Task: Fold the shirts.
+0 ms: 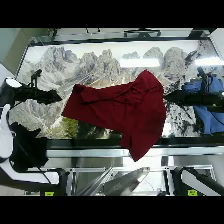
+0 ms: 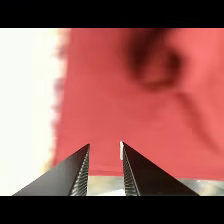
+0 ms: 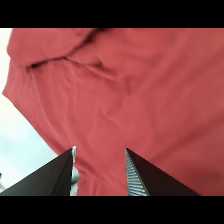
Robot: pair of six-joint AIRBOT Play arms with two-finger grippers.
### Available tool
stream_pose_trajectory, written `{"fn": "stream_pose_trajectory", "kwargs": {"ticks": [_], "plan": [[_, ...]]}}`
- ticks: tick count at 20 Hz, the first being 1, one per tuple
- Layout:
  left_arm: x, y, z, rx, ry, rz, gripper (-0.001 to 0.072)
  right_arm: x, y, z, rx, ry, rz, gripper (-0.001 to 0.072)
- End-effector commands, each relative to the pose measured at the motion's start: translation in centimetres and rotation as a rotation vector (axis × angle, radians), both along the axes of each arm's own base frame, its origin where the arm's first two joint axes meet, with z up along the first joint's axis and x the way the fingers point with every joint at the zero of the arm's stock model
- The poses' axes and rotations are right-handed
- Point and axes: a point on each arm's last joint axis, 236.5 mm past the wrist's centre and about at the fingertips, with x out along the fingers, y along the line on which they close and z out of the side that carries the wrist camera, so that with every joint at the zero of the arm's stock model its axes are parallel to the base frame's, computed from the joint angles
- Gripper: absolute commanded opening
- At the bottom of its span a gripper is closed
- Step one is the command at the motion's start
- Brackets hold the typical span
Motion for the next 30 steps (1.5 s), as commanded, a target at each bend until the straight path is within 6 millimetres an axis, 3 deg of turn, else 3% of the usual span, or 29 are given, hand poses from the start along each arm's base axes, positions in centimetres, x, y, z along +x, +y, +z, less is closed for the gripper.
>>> {"fn": "stream_pose_trajectory", "kwargs": {"ticks": [1, 4, 9, 14, 17, 20, 23, 24, 26, 28, 30], "plan": [[0.9, 5.0, -4.4, 0.111, 0.085, 0.032, 0.0224, -2.7, -0.8, -2.5, 0.055, 0.120, -0.039, 0.0363], [1.3, 5.4, -6.4, 0.084, 0.156, 0.016, 0.0224, -4.6, -1.1, -4.5, 0.088, 0.185, -0.071, 0.0362], [-1.6, 1.4, -9.2, -0.002, 0.338, -0.097, 0.0223, -5.8, -1.7, -5.7, 0.106, 0.213, -0.093, 0.0363], [-2.9, -2.8, -6.8, -0.131, 0.372, -0.188, 0.0223, -6.9, -2.6, -6.0, 0.053, 0.222, -0.081, 0.0362], [-4.0, -3.0, -6.4, -0.146, 0.416, -0.209, 0.0223, -7.4, -3.2, -6.0, 0.028, 0.222, -0.083, 0.0363], [-3.9, -3.1, -6.4, -0.149, 0.413, -0.210, 0.0221, -8.1, -3.3, -6.4, 0.018, 0.243, -0.093, 0.0366], [-3.0, -3.6, -6.8, -0.132, 0.376, -0.208, 0.0216, -10.4, -2.9, -9.0, 0.026, 0.370, -0.138, 0.0395], [-2.6, -3.6, -6.9, -0.126, 0.360, -0.201, 0.0057, -11.7, -3.3, -10.6, -0.004, 0.441, -0.160, 0.0402], [-2.2, -3.8, -7.0, -0.118, 0.338, -0.213, 0.0014, -14.0, -4.6, -13.3, -0.079, 0.574, -0.226, 0.0523], [-2.2, -4.1, -7.0, -0.117, 0.340, -0.220, 0.0013, -14.1, -5.0, -14.8, -0.092, 0.584, -0.296, 0.0520], [-2.3, -4.4, -7.0, -0.117, 0.343, -0.228, 0.0014, -12.7, -4.3, -15.7, -0.061, 0.522, -0.344, 0.0517]]}}
